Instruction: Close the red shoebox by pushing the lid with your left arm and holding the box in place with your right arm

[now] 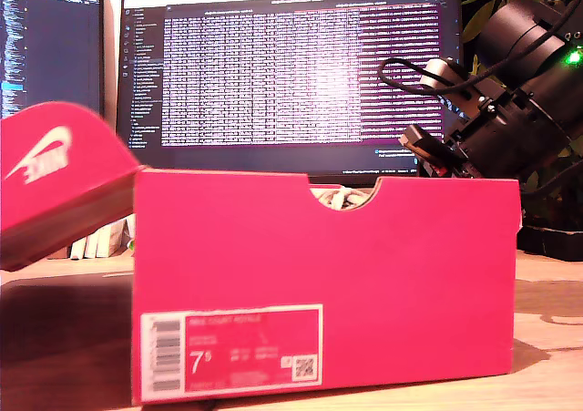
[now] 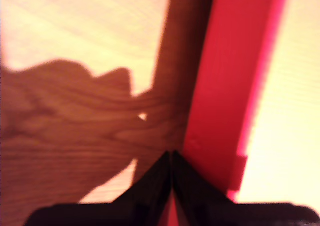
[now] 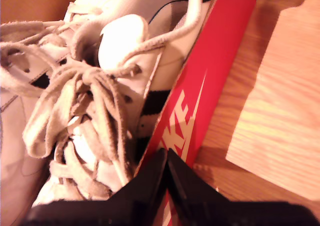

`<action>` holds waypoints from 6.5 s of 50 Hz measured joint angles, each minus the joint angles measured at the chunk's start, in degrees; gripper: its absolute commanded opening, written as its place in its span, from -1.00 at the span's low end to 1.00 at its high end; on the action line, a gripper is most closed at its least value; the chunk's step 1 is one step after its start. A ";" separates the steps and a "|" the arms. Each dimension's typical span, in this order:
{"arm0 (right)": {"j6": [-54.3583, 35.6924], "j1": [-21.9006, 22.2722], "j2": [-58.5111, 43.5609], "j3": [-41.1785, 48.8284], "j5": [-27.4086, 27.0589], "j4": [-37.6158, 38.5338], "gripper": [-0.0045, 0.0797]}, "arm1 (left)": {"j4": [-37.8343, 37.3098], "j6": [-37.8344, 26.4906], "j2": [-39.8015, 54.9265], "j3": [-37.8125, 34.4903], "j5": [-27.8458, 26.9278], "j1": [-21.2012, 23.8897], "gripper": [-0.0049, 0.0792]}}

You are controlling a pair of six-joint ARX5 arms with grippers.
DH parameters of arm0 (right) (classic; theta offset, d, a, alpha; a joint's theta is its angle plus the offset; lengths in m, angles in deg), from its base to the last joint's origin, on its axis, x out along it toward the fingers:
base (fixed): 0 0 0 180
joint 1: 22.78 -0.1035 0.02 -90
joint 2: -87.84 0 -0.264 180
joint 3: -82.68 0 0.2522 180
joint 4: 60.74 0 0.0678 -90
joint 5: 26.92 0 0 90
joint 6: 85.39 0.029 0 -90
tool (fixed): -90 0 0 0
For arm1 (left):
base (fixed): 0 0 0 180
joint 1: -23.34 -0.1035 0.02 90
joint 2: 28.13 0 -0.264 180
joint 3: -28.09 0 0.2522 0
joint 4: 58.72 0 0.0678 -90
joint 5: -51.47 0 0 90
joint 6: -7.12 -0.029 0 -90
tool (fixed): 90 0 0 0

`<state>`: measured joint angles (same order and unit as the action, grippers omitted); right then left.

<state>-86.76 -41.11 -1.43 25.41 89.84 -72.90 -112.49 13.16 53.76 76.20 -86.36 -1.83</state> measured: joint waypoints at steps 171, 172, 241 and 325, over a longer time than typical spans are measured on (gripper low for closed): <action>-4.76 2.78 4.96 -24.70 8.79 -25.97 -0.92 | 17.07 22.99 -11.67 26.23 -6.08 40.02 -0.93; -4.76 2.36 4.96 -24.70 8.24 -26.43 -0.92 | 16.96 22.99 -11.67 26.23 -5.99 40.02 -0.93; -13.73 -2.01 -2.43 -24.68 -7.87 -33.27 -0.92 | 13.62 7.13 -12.57 26.23 3.39 38.40 -0.93; -7.21 21.35 49.81 15.58 -16.61 5.14 -0.92 | 36.22 -10.05 -45.27 -2.21 20.72 19.76 -0.93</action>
<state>-93.97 -19.76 48.38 41.00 73.23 -67.76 -76.28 3.11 8.50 73.99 -65.64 17.93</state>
